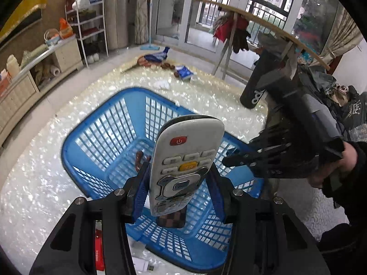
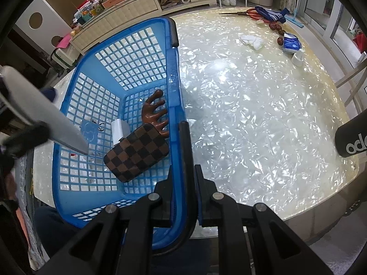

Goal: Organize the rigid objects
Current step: 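Lower the remote into the basket and open the left gripper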

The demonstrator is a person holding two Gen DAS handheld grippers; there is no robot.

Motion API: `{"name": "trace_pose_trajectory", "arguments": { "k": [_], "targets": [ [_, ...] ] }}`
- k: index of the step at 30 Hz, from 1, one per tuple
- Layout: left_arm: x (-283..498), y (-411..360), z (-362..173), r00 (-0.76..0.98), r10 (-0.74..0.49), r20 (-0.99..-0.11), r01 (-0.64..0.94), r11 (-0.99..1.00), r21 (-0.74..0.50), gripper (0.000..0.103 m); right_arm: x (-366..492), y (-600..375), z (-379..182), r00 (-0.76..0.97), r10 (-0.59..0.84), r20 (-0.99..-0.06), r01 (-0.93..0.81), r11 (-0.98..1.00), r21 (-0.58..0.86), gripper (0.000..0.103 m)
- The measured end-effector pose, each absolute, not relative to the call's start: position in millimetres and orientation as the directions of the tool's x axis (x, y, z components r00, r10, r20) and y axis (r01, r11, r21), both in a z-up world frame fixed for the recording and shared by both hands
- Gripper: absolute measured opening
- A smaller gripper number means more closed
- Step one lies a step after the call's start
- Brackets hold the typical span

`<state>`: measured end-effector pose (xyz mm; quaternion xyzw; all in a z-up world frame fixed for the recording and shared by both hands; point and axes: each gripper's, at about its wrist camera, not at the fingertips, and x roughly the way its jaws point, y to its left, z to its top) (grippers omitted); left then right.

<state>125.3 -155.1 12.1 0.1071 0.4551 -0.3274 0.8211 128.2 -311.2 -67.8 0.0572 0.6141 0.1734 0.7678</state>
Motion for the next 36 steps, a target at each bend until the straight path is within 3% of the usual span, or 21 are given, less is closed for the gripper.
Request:
{"name": "trace_pose_trajectory", "arguments": {
  "k": [14, 22, 36],
  "targets": [
    [141, -183, -41, 0.234, -0.386, -0.892, 0.626, 0.762, -0.165, 0.052, 128, -314, -69, 0.187, 0.376, -0.908, -0.198, 0.919, 0.34, 0.013],
    [158, -186, -66, 0.135, -0.323, -0.937, 0.538, 0.818, -0.205, 0.052, 128, -314, -69, 0.189, 0.389, -0.902, -0.203, 0.914, 0.352, 0.013],
    [153, -216, -83, 0.113, -0.188, -0.976, 0.593, 0.801, -0.086, 0.051, 129, -314, -70, 0.183, 0.389, -0.903, -0.201, 0.914, 0.353, 0.013]
  ]
}}
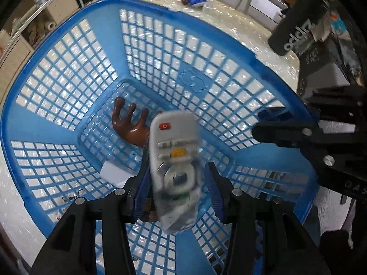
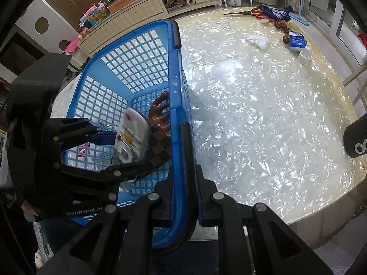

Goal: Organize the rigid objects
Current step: 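Lower the remote into the basket and open the left gripper, then move the left gripper back over the white USB stick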

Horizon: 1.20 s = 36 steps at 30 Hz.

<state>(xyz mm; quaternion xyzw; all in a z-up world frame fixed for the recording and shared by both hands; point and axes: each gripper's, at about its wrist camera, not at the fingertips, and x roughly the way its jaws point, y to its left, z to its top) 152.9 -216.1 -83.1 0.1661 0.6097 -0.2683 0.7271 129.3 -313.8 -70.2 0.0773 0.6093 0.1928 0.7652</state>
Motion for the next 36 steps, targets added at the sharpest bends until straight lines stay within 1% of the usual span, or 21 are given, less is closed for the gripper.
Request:
{"name": "trace_pose_trajectory", "arguments": {
  "k": [4, 6, 8, 10, 13, 17, 21, 24, 30, 32, 36],
  "targets": [
    [152, -221, -84, 0.114, -0.197, -0.974, 0.598, 0.796, -0.091, 0.052, 130, -315, -72, 0.182, 0.389, -0.903, -0.198, 0.914, 0.354, 0.014],
    [151, -223, -83, 0.138, -0.179, -0.974, 0.601, 0.797, -0.061, 0.061, 129, -315, -73, 0.18, 0.394, -0.901, -0.196, 0.912, 0.36, 0.014],
    [152, -221, -79, 0.153, -0.173, -0.973, 0.597, 0.801, -0.048, 0.074, 129, -315, -73, 0.18, 0.396, -0.901, -0.195, 0.912, 0.362, 0.014],
    [154, -219, -74, 0.181, -0.178, -0.967, 0.598, 0.801, -0.036, 0.082, 129, -315, -74, 0.181, 0.399, -0.899, -0.192, 0.911, 0.365, 0.014],
    [158, -213, -66, 0.21, -0.171, -0.963, 0.584, 0.812, -0.017, 0.084, 129, -315, -73, 0.182, 0.397, -0.9, -0.192, 0.912, 0.363, 0.014],
    [166, -198, -50, 0.24, -0.17, -0.956, 0.556, 0.831, -0.008, 0.085, 129, -315, -72, 0.181, 0.394, -0.901, -0.189, 0.913, 0.361, 0.014],
    [174, -175, -23, 0.286, -0.181, -0.941, 0.525, 0.851, -0.004, 0.086, 129, -314, -72, 0.179, 0.385, -0.905, -0.192, 0.916, 0.351, 0.013],
    [175, -157, 1, 0.328, -0.188, -0.926, 0.495, 0.869, -0.001, 0.089, 130, -313, -72, 0.178, 0.378, -0.908, -0.192, 0.919, 0.345, 0.013],
    [158, -111, 39, 0.411, -0.155, -0.899, 0.44, 0.897, 0.047, 0.091, 130, -312, -72, 0.176, 0.367, -0.913, -0.196, 0.922, 0.333, 0.013],
    [150, -94, 44, 0.411, -0.148, -0.9, 0.419, 0.907, 0.042, 0.096, 129, -311, -71, 0.174, 0.357, -0.918, -0.201, 0.925, 0.322, 0.013],
    [134, -59, 43, 0.345, -0.139, -0.928, 0.341, 0.94, -0.014, 0.098, 129, -310, -70, 0.172, 0.344, -0.923, -0.214, 0.928, 0.306, 0.013]
  ]
}}
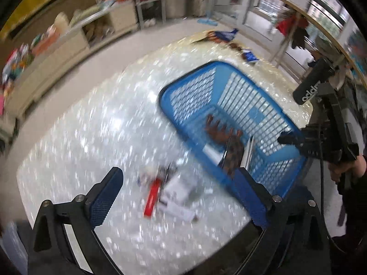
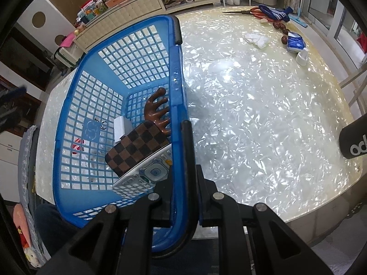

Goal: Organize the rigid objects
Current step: 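Move the left gripper back over the white USB stick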

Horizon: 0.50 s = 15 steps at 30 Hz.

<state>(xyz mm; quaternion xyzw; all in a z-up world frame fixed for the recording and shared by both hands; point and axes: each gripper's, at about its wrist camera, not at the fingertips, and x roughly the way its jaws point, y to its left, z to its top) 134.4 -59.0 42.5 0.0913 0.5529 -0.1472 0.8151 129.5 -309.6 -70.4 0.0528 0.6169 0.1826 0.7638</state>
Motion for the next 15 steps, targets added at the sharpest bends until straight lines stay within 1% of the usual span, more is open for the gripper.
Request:
{"name": "trace_pose_trajectory", "arguments": {
  "k": [4, 8, 11, 15],
  "targets": [
    [119, -29, 33, 0.316, -0.125, -0.941, 0.261, 0.964, -0.04, 0.098, 130, -309, -71, 0.172, 0.331, -0.928, -0.213, 0.932, 0.293, 0.013],
    [104, -6, 9, 0.254, -0.123, -0.959, 0.178, 0.981, -0.079, 0.099, 130, -307, -71, 0.169, 0.318, -0.933, -0.213, 0.936, 0.281, 0.013],
    [92, 3, -16, 0.201, -0.168, -0.965, 0.125, 0.981, -0.145, 0.099, 130, -304, -71, 0.175, 0.297, -0.939, -0.229, 0.94, 0.255, 0.014],
    [78, 1, -52, 0.138, -0.211, -0.968, 0.072, 0.977, -0.203, 0.099, 130, -306, -71, 0.171, 0.312, -0.935, -0.228, 0.935, 0.27, 0.014]
  ]
}}
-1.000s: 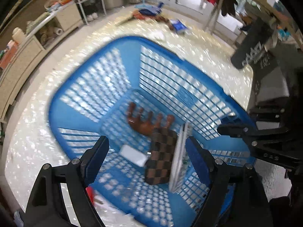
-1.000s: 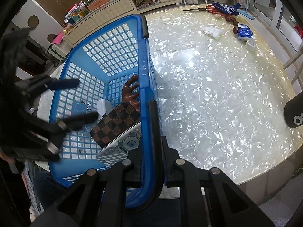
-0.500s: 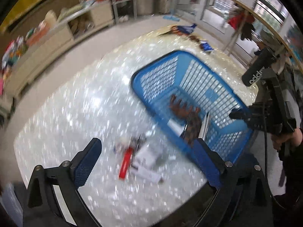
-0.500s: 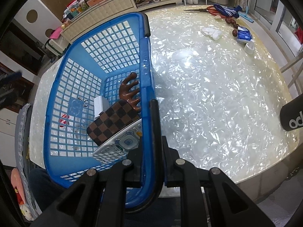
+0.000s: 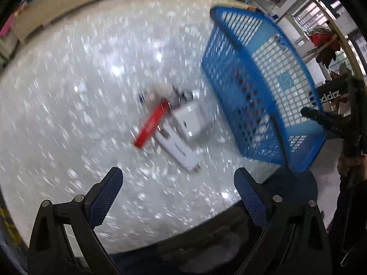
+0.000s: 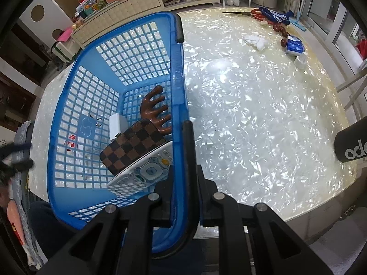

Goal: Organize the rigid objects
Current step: 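Move the left gripper back over the white USB stick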

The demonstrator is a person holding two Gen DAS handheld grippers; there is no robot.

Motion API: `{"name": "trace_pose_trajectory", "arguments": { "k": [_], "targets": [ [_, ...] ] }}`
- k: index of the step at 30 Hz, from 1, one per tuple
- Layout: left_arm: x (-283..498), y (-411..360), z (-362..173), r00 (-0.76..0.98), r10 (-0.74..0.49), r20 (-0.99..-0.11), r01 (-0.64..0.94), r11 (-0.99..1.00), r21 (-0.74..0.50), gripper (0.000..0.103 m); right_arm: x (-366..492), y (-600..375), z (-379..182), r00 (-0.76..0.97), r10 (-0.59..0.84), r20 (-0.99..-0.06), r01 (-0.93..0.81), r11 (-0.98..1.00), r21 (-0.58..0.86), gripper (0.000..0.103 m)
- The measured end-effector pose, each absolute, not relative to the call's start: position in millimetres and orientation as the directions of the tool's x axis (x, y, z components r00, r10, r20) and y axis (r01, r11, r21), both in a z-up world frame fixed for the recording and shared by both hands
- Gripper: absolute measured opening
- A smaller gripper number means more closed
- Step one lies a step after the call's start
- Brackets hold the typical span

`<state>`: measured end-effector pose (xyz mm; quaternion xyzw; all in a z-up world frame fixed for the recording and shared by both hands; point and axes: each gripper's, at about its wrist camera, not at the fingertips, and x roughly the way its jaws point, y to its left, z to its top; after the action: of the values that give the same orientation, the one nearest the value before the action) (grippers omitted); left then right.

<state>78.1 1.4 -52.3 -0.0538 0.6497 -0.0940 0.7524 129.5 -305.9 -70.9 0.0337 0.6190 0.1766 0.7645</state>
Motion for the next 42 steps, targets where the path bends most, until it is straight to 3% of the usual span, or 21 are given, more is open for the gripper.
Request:
{"name": "trace_pose_trajectory", "arguments": {
  "k": [9, 16, 30, 42],
  "targets": [
    [77, -12, -118, 0.038, -0.227, -0.973, -0.081, 0.97, -0.23, 0.099, 129, -306, -71, 0.172, 0.319, -0.932, -0.232, 0.933, 0.276, 0.014],
    [86, -10, -143, 0.041, -0.18, -0.983, -0.196, 0.963, -0.184, 0.099, 128, -307, -71, 0.17, 0.334, -0.927, -0.238, 0.927, 0.291, 0.014],
    [112, -14, -158, 0.065, 0.005, -0.998, -0.297, 0.955, -0.014, 0.1, 129, -307, -77, 0.156, 0.351, -0.923, -0.234, 0.921, 0.31, 0.014],
    [122, 14, -161, 0.126, 0.048, -0.991, -0.435, 0.9, -0.011, 0.101, 132, -306, -73, 0.165, 0.331, -0.929, -0.225, 0.93, 0.291, 0.015]
  ]
}}
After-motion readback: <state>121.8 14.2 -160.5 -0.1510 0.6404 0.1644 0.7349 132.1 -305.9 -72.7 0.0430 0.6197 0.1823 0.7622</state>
